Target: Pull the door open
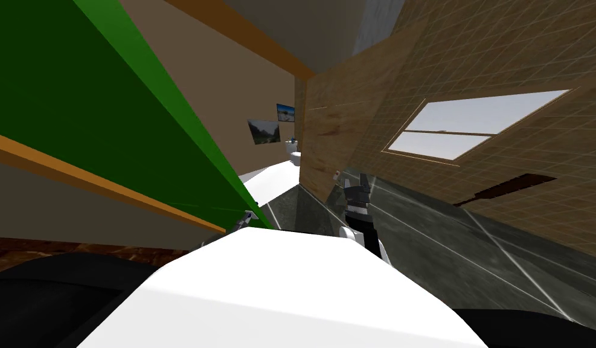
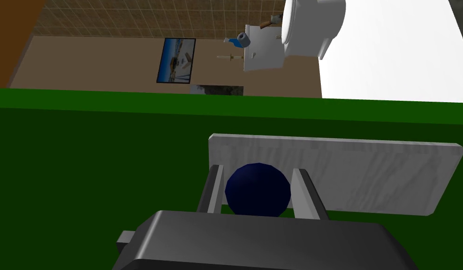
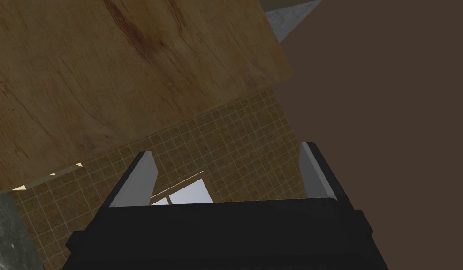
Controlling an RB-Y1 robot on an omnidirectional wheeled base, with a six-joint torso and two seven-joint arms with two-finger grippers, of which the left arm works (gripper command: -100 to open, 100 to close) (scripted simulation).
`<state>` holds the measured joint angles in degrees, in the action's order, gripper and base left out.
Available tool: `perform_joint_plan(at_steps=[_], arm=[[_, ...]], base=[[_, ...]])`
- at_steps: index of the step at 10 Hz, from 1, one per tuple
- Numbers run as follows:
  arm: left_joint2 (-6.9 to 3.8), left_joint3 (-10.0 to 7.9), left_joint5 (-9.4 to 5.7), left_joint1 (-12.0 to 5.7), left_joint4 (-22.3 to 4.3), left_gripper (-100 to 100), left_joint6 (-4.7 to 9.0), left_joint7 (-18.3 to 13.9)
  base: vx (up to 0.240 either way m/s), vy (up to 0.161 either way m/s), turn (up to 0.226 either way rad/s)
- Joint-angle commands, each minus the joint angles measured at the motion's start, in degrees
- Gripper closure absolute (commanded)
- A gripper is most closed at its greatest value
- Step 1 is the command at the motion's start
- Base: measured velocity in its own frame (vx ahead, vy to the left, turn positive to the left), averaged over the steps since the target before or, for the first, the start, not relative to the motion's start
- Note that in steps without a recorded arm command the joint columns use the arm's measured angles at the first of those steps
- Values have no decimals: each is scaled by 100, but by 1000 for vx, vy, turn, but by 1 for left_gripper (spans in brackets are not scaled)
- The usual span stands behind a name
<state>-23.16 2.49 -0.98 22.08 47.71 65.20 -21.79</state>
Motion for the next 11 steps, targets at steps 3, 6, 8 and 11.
perform_joint_plan(at_steps=[3,6,8,11], arm=[[41,39,-6,-407,-213,100,-202,33],[74,64,-15,-733,-371,100,-362,60],[101,85,-23,-1009,-506,100,-497,83],[142,117,-35,-1415,-703,100,-696,116]], base=[[-209,39,-89],[-174,38,-100],[-172,60,-89],[-223,51,-117]])
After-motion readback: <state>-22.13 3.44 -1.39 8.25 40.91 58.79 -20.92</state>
